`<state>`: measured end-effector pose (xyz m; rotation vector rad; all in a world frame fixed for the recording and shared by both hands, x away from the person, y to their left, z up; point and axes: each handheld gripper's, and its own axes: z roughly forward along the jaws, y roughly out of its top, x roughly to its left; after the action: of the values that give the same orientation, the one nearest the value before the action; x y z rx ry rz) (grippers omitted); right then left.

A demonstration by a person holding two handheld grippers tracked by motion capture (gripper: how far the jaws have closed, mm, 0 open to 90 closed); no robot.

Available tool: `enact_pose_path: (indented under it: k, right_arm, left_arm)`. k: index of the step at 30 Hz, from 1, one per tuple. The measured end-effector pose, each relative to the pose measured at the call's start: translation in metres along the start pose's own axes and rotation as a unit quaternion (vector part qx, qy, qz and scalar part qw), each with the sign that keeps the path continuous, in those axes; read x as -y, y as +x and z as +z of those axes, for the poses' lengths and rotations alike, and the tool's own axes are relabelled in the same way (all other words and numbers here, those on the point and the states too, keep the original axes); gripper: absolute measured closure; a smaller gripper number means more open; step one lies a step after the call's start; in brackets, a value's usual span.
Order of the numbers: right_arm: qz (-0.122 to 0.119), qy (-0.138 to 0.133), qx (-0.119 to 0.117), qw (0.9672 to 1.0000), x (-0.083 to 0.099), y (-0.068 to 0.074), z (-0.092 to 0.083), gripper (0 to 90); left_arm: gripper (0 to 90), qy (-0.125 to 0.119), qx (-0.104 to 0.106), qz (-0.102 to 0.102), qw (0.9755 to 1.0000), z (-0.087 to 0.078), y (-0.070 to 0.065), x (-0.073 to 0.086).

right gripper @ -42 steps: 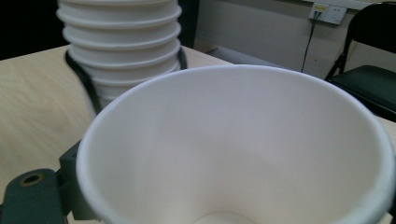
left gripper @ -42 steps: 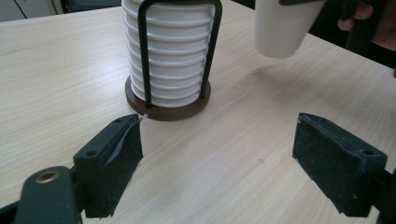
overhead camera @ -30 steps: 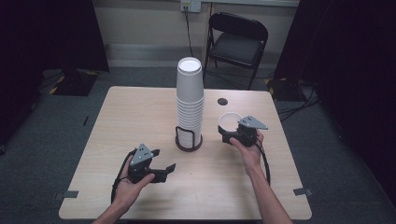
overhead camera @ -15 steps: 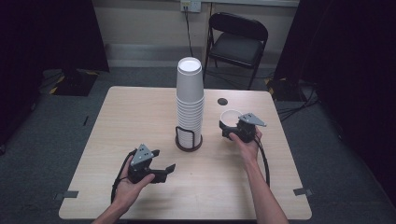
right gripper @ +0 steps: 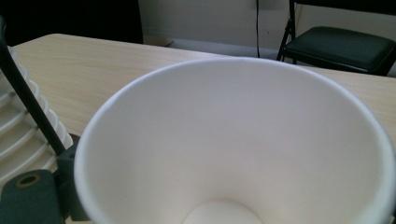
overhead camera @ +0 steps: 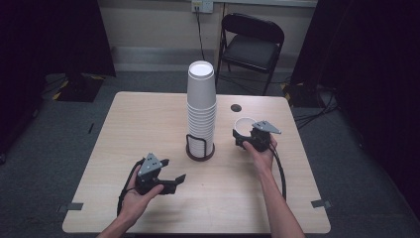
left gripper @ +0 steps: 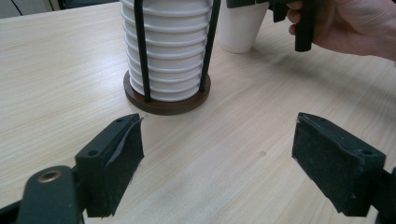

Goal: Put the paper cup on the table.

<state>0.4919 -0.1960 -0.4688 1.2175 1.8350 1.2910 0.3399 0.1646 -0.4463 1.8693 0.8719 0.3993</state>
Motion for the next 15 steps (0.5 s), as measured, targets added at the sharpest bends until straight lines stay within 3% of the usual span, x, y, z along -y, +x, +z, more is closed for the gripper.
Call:
enact_pose_path:
  k: [4,9,15]
  right_arm:
    - [-0.013,0.019,-0.008,0.9997,0.004,-0.002,-0.002,11.2]
    - [-0.011,0.025,-0.009,0.9996,0.005,-0.003,-0.003,11.6]
    - [-0.018,0.050,-0.011,0.9985,0.012,-0.003,-0.002,12.9]
  left_arm:
    - [16.4,0.000,-0.001,-0.001,1.0000,0.000,0.000,0.000]
    - [16.5,0.001,-0.001,0.001,1.0000,0.000,0.001,0.000]
    - [16.4,-0.002,0.002,-0.002,1.0000,0.000,0.001,0.000]
